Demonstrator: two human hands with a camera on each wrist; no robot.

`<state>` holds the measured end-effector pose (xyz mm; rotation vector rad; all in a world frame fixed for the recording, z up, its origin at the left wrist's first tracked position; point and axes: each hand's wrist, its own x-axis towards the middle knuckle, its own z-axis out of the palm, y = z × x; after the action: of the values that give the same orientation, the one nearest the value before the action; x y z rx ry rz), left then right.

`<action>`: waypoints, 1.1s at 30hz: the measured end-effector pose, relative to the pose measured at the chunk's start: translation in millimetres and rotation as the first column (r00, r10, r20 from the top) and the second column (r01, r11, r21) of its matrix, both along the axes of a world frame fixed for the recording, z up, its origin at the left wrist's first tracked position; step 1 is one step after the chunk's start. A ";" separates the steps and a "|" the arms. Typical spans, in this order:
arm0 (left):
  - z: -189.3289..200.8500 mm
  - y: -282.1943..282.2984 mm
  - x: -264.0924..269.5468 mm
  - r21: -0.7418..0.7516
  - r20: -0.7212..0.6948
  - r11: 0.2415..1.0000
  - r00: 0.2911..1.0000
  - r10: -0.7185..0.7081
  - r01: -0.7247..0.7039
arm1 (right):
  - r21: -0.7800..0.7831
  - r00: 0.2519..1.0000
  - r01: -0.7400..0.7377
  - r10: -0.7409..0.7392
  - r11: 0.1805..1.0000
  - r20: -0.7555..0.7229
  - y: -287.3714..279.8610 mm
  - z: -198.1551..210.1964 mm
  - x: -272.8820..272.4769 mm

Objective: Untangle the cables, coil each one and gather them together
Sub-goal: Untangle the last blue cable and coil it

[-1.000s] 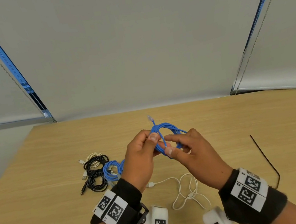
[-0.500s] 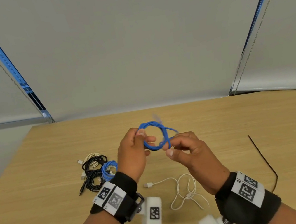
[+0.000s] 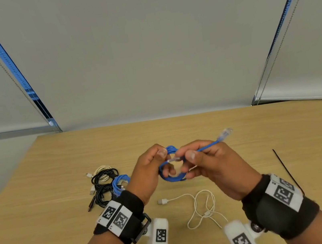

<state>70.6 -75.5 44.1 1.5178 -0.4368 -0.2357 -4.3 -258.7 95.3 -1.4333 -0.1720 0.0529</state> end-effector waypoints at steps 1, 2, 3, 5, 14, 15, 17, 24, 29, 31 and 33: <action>-2.5 0.3 -1.7 -0.046 -0.075 0.999 0.997 -0.024 0.020 | -0.012 0.998 0.062 -0.062 0.998 0.015 -3.2 2.6 4.3; -5.2 1.1 -3.2 -0.081 -0.140 0.996 0.989 -0.043 0.032 | -0.006 0.993 0.118 -0.118 0.993 0.018 -7.5 4.5 8.4; -7.6 2.3 -4.4 -0.094 -0.186 0.995 0.981 -0.048 0.030 | 0.027 0.988 0.153 -0.153 0.988 0.003 -12.8 6.2 11.8; -10.1 4.7 -5.9 -0.098 -0.241 0.995 0.969 -0.046 0.023 | 0.142 0.987 0.156 -0.151 0.977 -0.046 -23.7 9.1 16.2; -2.8 8.4 -5.5 -0.053 -0.198 0.970 0.950 -0.242 0.236 | 0.407 0.969 0.216 -0.146 0.887 -0.197 -52.0 -4.6 22.2; -2.3 8.1 -5.2 -0.024 -0.186 0.969 0.951 -0.246 0.246 | 0.453 0.970 0.206 -0.121 0.867 -0.209 -54.6 -6.9 20.9; -3.1 8.6 -3.4 0.015 -0.181 0.975 0.959 -0.216 0.222 | 0.515 0.974 0.144 -0.029 0.845 -0.225 -59.8 -9.4 17.7; -4.1 14.3 9.6 0.104 -0.205 0.990 0.976 -0.070 0.093 | -0.172 0.949 -0.252 0.209 0.952 -0.236 -58.8 -13.5 7.6; 5.5 12.1 6.1 -0.108 -0.362 0.968 0.897 -0.252 0.228 | -0.520 0.991 0.096 -0.132 0.849 -0.032 -44.2 -20.1 16.8; 7.4 6.3 0.3 -0.161 -0.363 0.949 0.878 -0.313 0.272 | -0.409 0.971 0.210 -0.237 0.888 -0.015 -36.3 -25.3 19.2; 6.8 -0.5 -4.8 -0.162 -0.335 0.948 0.888 -0.315 0.275 | -0.253 0.963 0.239 -0.263 0.938 -0.065 -26.0 -29.4 19.6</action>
<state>65.8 -76.0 50.9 1.2602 -0.3801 -0.7072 15.3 -284.7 65.9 -1.6841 0.1041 -0.0676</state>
